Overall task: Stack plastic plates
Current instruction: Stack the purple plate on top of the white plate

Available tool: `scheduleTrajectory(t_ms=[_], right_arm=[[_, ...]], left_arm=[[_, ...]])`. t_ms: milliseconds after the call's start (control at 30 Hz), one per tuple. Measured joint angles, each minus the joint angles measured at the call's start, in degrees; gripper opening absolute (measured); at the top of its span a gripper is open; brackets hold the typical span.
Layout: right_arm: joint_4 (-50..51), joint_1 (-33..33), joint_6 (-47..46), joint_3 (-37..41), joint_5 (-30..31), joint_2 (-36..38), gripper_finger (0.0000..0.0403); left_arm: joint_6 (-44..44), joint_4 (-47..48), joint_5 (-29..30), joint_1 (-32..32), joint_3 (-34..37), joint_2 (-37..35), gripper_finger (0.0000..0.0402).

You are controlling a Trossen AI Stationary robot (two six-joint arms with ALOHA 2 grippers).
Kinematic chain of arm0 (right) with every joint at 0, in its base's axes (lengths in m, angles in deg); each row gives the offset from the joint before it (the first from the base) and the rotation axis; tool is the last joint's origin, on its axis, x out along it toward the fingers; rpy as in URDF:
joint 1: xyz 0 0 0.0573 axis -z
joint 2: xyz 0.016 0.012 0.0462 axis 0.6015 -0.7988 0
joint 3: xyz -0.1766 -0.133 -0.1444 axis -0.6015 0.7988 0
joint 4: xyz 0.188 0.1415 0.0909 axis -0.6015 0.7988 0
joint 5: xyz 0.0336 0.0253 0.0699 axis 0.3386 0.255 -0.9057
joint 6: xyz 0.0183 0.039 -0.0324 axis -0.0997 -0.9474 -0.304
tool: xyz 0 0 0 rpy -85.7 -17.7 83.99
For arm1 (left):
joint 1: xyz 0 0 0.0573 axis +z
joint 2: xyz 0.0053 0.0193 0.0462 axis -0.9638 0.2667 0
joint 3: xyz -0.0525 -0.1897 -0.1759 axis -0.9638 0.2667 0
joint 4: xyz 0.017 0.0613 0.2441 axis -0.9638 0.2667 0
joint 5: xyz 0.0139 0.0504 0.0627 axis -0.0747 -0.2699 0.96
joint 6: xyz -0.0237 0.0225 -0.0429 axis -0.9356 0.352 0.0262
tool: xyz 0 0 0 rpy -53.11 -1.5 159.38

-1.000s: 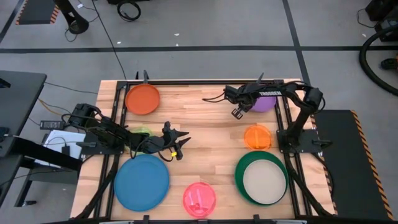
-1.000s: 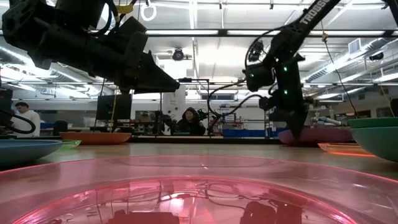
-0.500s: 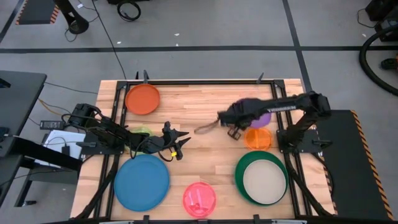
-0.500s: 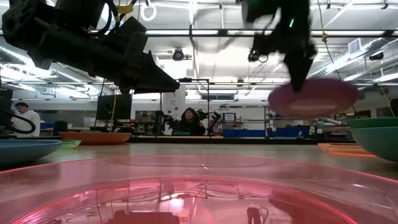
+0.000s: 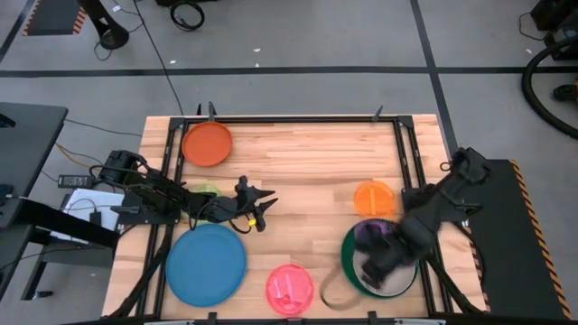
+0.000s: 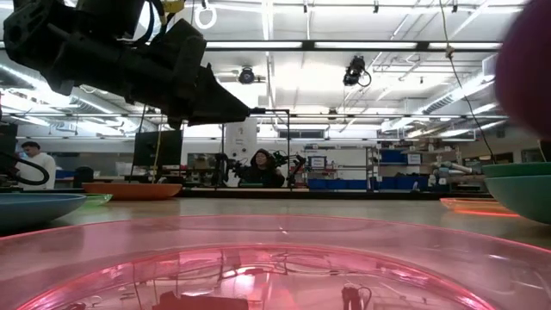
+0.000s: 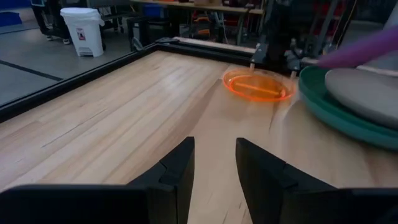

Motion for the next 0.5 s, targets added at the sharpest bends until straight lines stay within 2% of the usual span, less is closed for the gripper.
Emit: scheduleTrajectory(t_ms=[167,367,500], right_arm=[[-0.52,-8.7,-1.71,1.74,6.65,0.0,0.0019],[-4.56,-15.36,1.65,6.59,9.41,-1.89,0.0019],[-4.1,-16.63,5.7,8.06,9.87,-5.4,0.0021]], left_arm=[[-2.67,-2.07,-0.01,0.0,0.0,0.0,0.0123],[-2.8,-9.85,0.06,-1.21,0.0,0.0,0.0123],[-2.78,-11.49,-0.14,-4.25,-0.02,0.0,0.0123]])
